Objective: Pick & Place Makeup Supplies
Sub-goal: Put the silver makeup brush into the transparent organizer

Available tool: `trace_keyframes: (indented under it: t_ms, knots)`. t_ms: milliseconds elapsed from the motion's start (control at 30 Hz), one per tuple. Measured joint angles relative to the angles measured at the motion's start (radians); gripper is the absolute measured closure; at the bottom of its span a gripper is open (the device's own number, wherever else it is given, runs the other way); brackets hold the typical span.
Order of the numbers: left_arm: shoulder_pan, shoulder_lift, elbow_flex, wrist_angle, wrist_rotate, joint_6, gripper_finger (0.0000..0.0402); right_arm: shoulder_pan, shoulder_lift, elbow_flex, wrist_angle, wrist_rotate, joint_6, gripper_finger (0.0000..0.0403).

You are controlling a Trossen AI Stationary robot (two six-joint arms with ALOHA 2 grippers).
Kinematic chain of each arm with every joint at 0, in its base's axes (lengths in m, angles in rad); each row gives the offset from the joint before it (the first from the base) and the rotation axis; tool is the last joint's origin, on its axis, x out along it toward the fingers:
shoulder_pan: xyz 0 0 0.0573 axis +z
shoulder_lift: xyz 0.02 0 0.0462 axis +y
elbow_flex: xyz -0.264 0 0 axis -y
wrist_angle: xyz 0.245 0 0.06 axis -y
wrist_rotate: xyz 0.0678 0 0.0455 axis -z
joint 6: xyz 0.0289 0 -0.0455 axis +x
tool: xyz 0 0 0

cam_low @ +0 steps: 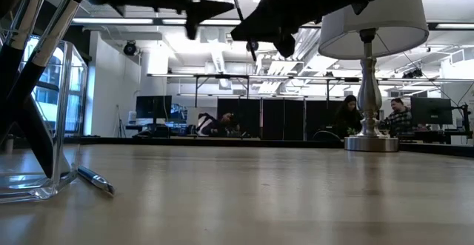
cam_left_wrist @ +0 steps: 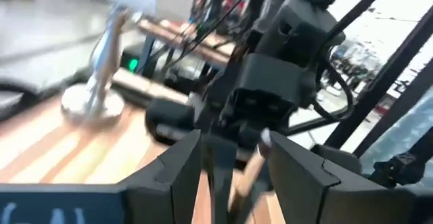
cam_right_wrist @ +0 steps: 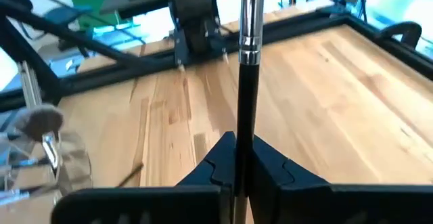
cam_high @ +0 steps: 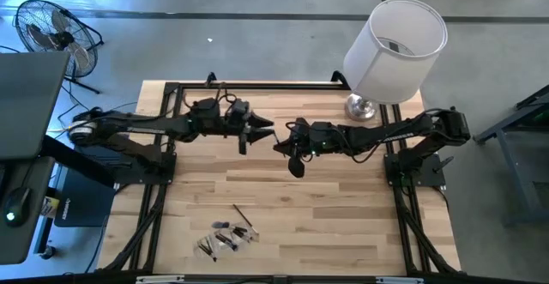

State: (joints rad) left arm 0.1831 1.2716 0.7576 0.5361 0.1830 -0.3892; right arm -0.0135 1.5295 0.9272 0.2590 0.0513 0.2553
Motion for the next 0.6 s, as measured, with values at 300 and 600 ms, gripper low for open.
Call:
trace_keyframes:
  t_ms: [300, 600]
  knots:
    - [-0.057, -0.291, 0.0, -0.581, -0.207, 0.003, 0.0304, 0.09, -0.001, -0.131, 0.15, 0.021, 0.089, 0.0395]
    - [-0.208, -0.389, -0.104, -0.773, -0.397, -0.006, 0.0396, 0.304, 0.12, -0.092, 0.326, 0.256, 0.048, 0.0395]
